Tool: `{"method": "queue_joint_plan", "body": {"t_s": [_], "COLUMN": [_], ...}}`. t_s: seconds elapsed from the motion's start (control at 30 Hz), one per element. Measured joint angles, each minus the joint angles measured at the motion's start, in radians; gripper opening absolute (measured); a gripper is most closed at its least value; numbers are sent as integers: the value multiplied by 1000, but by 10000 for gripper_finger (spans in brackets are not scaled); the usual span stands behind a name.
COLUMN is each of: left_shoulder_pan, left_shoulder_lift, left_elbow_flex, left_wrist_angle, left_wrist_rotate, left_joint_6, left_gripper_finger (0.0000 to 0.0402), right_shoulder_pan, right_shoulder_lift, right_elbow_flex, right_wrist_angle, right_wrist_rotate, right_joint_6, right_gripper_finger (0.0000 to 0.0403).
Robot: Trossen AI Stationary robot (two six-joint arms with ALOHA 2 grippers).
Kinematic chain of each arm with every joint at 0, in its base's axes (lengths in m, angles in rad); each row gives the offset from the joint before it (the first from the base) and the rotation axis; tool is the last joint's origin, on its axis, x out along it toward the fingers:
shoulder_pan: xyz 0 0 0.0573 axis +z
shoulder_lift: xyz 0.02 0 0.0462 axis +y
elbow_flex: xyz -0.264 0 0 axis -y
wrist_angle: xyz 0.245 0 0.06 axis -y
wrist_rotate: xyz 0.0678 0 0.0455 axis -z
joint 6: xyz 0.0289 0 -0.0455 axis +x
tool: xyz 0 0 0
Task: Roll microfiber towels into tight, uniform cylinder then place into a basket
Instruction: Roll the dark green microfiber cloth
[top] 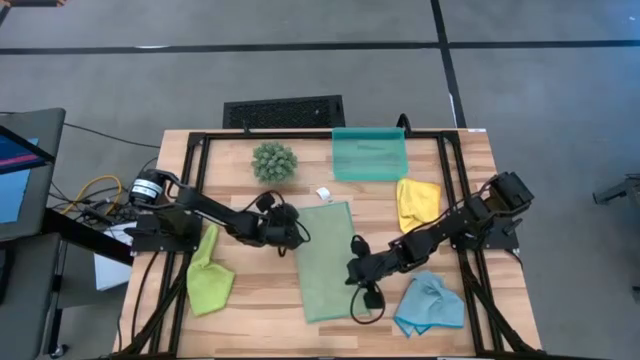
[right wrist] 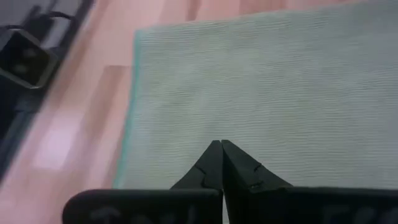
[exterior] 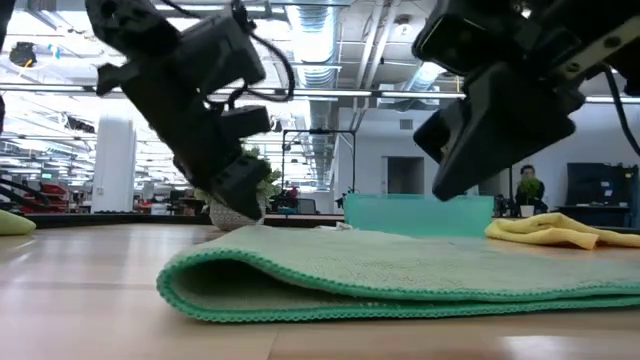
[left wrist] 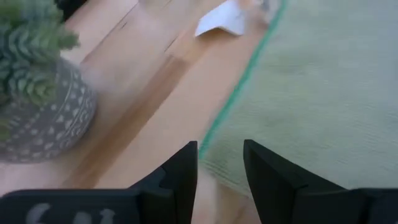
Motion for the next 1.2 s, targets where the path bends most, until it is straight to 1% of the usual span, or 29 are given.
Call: {"method": "queue_joint_plan", "body": {"t_s": [0.1,0.3,0.33,0.4,0.5,0.57,0.63,0.7,0.73,0.83,0.97,1.07,1.13,1.2], "left_shoulder_pan": [-36,-117,-130,-157,-174,-163,-142,-116,-106,-92,-117,-164,-195,-224], "left_shoulder_lift": [1,1,1,16,47,67,83,83,83,51,14,14,15,17], "left_elbow_flex": [21,28,28,28,29,29,30,30,35,61,110,139,144,144], "left_wrist_angle": [26,81,91,121,135,124,122,76,49,-36,-82,-87,-76,-72], "left_wrist_rotate": [72,334,363,379,352,290,204,122,97,80,174,279,375,456], "left_joint_6": [48,120,138,176,211,192,181,167,163,154,161,203,215,194], "left_gripper_finger": [123,123,123,123,123,123,123,123,123,123,123,123,123,123], "right_shoulder_pan": [-10,-64,-71,-81,-92,-92,-90,-84,-78,-62,-31,-12,-1,10], "right_shoulder_lift": [17,81,91,106,101,88,74,59,52,35,37,40,40,40], "right_elbow_flex": [-5,-3,-4,-2,-2,-4,-5,-5,-5,-4,-5,-5,-5,-5], "right_wrist_angle": [-7,-5,-8,-5,-23,-37,-46,-59,-59,-58,-30,9,42,68], "right_wrist_rotate": [71,131,132,130,132,141,183,225,235,238,227,136,77,55], "right_joint_6": [7,92,104,121,133,133,133,131,123,78,4,-39,-53,-77], "right_gripper_finger": [23,18,17,18,21,20,18,15,15,18,28,30,29,27]}}
